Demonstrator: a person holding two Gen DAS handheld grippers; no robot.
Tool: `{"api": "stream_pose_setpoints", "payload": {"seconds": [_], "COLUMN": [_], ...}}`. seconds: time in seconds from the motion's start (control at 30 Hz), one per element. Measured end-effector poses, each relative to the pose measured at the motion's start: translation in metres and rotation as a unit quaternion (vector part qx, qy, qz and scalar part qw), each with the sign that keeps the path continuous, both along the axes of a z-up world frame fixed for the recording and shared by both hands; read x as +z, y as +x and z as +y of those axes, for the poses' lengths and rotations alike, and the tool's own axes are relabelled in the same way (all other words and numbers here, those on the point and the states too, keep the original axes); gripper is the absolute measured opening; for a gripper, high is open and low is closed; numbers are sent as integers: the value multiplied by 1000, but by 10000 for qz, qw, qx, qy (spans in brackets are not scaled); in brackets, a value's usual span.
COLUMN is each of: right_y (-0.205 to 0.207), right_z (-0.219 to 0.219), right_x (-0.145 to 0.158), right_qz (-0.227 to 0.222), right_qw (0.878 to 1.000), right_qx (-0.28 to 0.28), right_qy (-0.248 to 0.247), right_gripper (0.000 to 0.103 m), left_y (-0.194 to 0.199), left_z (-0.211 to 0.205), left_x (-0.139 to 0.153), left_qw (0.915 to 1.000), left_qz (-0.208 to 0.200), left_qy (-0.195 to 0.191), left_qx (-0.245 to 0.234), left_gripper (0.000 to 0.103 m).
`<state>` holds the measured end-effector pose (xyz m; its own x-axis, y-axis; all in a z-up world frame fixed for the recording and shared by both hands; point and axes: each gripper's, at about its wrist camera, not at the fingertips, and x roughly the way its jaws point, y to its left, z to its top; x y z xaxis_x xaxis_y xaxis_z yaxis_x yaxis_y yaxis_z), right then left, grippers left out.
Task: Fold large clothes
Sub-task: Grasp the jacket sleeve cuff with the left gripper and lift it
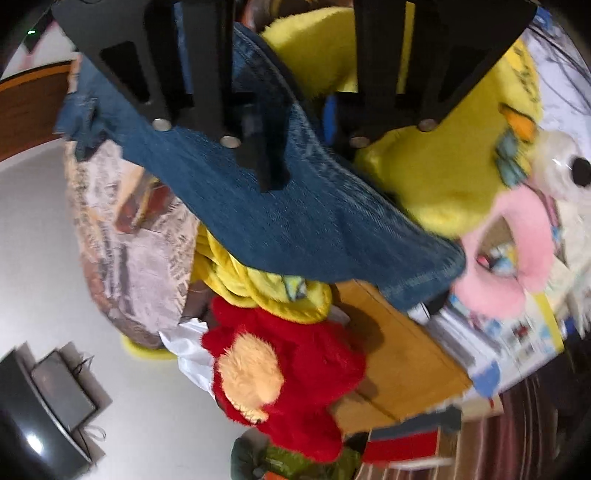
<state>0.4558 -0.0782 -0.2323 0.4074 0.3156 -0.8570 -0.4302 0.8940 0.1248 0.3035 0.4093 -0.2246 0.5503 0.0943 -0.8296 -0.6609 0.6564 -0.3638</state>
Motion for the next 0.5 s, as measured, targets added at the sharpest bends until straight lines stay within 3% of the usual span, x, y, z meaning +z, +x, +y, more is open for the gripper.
{"api": "stream_pose_setpoints", "payload": {"seconds": [0.1, 0.23, 0.5], "right_y": [-2, -8, -24], "right_z": [-4, -12, -34], "right_x": [5, 20, 53], "right_qz": [-29, -158, -428], "right_qw": [10000, 9998, 9986], "right_qx": [-14, -57, -184], "right_qy": [26, 63, 248], "right_gripper": [103, 103, 103], "left_y": [3, 8, 23], "left_z": [-15, -54, -139], "left_x": [21, 63, 130], "left_qw": [9972, 9846, 9626], "left_qz": [115, -9, -737], "left_qy": [709, 1611, 1988], "left_qx": [-199, -686, -1686], "left_gripper": [15, 13, 7]}}
